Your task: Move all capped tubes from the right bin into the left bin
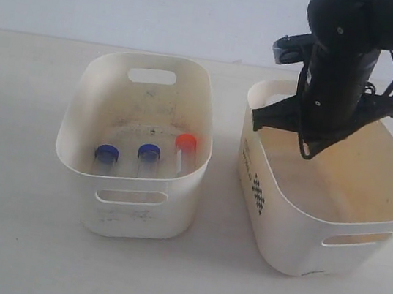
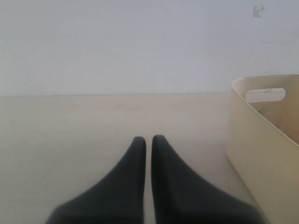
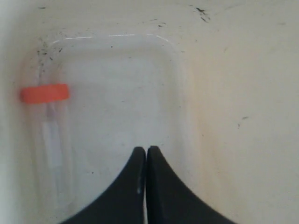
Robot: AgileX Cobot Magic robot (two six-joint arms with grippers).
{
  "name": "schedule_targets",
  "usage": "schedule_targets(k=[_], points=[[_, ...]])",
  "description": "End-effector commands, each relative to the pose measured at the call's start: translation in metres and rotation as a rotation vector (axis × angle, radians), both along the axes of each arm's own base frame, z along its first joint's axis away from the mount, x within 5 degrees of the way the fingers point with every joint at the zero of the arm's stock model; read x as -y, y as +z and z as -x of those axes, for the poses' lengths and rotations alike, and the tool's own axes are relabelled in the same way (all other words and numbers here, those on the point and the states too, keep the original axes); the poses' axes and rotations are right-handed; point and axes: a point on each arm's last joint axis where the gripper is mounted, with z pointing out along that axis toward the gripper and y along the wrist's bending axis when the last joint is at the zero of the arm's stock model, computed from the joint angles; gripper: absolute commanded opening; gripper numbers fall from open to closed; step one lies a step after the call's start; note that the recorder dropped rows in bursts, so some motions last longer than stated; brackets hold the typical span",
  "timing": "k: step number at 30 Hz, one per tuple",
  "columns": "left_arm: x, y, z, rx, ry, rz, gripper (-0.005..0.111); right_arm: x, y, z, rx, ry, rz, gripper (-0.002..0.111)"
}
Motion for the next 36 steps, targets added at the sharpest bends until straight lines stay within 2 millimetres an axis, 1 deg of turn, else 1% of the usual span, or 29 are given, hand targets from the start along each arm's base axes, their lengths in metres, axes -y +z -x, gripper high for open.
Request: schedule_targets(k=[1,2,3,5,6,7,10,14,22,34,36], points=[[0.0,0.001,0.0,0.006,-0.007,0.008,0.004,-0.01,-0.022,-0.004,-0.068,0.092,-0.055,0.011],[0.0,0.001,0.0,0.006,-0.007,0.008,0.004,-0.012,-0.026,-0.004,-0.093,0.133,-0.066,0.023],[0.0,0.001,0.0,0.006,-0.007,0.008,0.004,-0.012,-0.032,-0.005,-0.116,0.146,-0.07,0.045],[0.0,0.001,0.0,0.006,-0.007,0.008,0.004,-0.012,-0.036,-0.005,-0.128,0.177,-0.051,0.074],[0.0,0.001,0.0,0.006,-0.007,0.008,0.004,-0.012,-0.036,-0.006,-0.132,0.189,-0.043,0.083],[0.0,0.001,0.0,0.006,-0.007,0.008,0.004,-0.011,-0.039,-0.006,-0.14,0.202,-0.03,0.086],[0.0,0.001,0.0,0.006,-0.007,0.008,0.004,-0.009,-0.047,-0.007,-0.179,0.223,0.007,0.082],[0.0,0.001,0.0,0.006,-0.007,0.008,0.004,-0.007,-0.063,-0.008,-0.235,0.236,0.048,0.073],[0.0,0.001,0.0,0.006,-0.007,0.008,0.004,-0.008,-0.079,-0.009,-0.278,0.234,0.063,0.073],[0.0,0.001,0.0,0.006,-0.007,0.008,0.004,-0.009,-0.08,-0.01,-0.256,0.216,0.041,0.072],[0.0,0.001,0.0,0.006,-0.007,0.008,0.004,-0.009,-0.08,-0.01,-0.256,0.212,0.04,0.066]])
